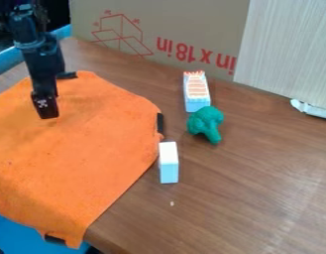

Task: Move the cloth to the top left of the table

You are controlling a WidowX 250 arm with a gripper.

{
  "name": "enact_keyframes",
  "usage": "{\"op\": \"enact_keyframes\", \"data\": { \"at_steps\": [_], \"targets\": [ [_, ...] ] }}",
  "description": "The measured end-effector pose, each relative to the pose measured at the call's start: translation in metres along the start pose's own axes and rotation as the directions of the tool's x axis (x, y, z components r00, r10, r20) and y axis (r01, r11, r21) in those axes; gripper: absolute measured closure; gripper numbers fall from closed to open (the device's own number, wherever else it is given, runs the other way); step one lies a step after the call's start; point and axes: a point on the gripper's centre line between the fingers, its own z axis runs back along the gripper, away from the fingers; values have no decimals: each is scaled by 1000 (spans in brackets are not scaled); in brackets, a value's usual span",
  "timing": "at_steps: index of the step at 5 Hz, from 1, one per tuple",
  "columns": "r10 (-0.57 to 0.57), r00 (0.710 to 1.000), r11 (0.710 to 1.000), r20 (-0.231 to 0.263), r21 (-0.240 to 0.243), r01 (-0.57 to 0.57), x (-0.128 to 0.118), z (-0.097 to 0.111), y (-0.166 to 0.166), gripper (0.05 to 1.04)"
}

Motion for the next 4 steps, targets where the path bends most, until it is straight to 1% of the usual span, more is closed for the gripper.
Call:
{"op": "enact_keyframes", "data": {
  "at_steps": [1,2,4],
  "targets": [
    [28,1000,1000,-12,4,-28,1,-7,10,83],
    [49,998,998,-27,25,-49,3,-10,23,83],
    [111,994,992,-23,55,-110,9,-12,54,83]
  ]
}}
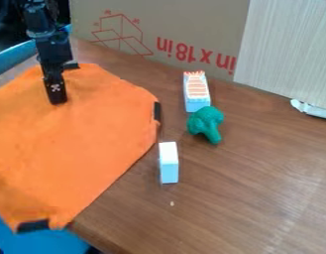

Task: Move the cloth to the top left of the table

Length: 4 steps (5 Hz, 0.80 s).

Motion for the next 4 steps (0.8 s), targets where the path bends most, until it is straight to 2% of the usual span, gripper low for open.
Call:
{"op": "enact_keyframes", "data": {
  "at_steps": [4],
  "targets": [
    [183,983,983,-8,20,-183,15,-7,69,82]
  ]
}}
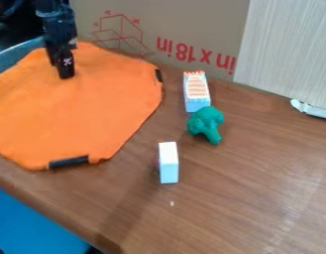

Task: Move the cloth to the top left of the table

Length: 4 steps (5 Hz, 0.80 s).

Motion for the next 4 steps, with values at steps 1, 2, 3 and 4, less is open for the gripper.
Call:
{"op": "enact_keyframes", "data": {
  "at_steps": [1,2,3,4],
  "targets": [
    [30,1000,1000,-3,-2,-30,2,0,10,82],
    [53,999,998,1,-28,-53,2,1,8,82],
    [75,997,994,15,-86,-74,-1,6,4,82],
    [91,995,989,51,-124,-84,-4,18,2,82]
  ]
}}
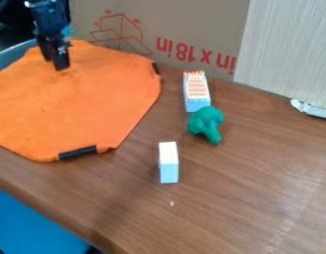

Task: Move the cloth to the top left of the table

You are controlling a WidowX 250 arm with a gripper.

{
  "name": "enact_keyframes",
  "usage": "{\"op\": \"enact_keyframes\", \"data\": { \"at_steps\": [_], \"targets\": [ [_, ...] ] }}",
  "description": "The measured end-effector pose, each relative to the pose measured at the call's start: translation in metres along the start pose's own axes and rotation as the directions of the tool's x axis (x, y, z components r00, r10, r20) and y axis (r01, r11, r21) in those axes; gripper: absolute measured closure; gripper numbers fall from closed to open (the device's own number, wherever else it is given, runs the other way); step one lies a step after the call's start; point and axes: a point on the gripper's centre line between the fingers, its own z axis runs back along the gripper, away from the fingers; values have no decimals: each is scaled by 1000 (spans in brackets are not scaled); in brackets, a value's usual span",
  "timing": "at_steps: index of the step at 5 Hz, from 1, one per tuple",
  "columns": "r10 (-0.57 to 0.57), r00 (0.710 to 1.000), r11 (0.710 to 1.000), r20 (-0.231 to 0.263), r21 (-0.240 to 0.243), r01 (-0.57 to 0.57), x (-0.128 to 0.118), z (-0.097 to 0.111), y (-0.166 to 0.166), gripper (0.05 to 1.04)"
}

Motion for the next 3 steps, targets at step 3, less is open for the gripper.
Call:
{"op": "enact_keyframes", "data": {
  "at_steps": [3],
  "targets": [
    [36,995,999,90,-36,-33,1,84,1,82]
  ]
}}
